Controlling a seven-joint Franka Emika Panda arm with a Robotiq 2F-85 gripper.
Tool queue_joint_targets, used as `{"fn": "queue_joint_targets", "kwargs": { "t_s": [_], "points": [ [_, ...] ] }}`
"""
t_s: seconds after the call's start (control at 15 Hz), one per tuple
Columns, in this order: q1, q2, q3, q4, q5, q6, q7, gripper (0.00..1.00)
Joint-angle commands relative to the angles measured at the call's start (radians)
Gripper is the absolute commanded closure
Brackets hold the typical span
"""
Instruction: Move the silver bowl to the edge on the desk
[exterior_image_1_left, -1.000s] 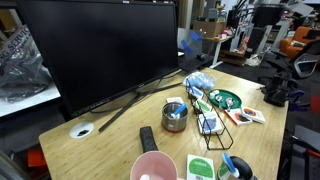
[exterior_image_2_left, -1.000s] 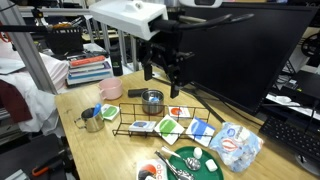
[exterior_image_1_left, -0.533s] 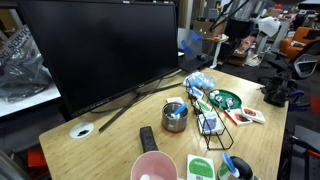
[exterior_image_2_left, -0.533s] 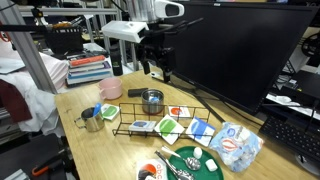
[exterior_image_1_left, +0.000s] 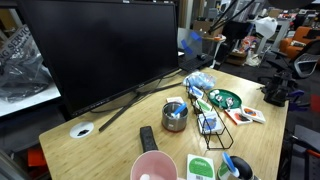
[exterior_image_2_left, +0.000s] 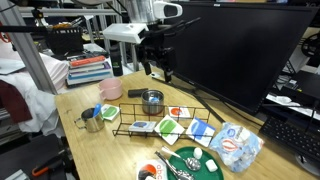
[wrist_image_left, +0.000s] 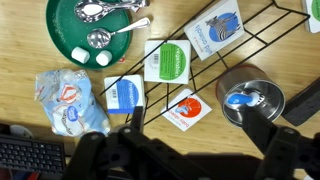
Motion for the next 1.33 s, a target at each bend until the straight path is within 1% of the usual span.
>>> {"fn": "queue_joint_targets", "kwargs": {
  "t_s": [0.0,0.07,0.2,0.33,0.47,0.53,0.6,0.8,1.0,1.07,1.13,1.27],
  "points": [
    [-0.006,0.0,0.006,0.002,0.002,-0.003,-0.001,0.0],
    [-0.006,0.0,0.006,0.002,0.002,-0.002,-0.001,0.0],
    [0.002,0.028,0.017,0.038,-0.001,-0.021,0.013,0.0],
    [0.016,0.075,0.044,0.095,-0.05,-0.025,0.033,0.0],
    [0.038,0.132,0.076,0.166,-0.124,-0.037,0.02,0.0],
    [0.056,0.166,0.09,0.201,-0.142,-0.047,-0.017,0.0],
    [0.073,0.199,0.102,0.228,-0.136,-0.044,-0.057,0.0],
    [0.116,0.318,0.134,0.309,-0.155,-0.05,-0.135,0.0],
    [0.129,0.433,0.149,0.377,-0.149,-0.063,-0.27,0.0],
    [0.135,0.384,0.143,0.313,-0.132,-0.011,-0.189,0.0],
    [0.136,0.411,0.143,0.326,-0.131,-0.008,-0.198,0.0],
    [0.136,0.411,0.143,0.327,-0.131,-0.007,-0.194,0.0]
  ]
}}
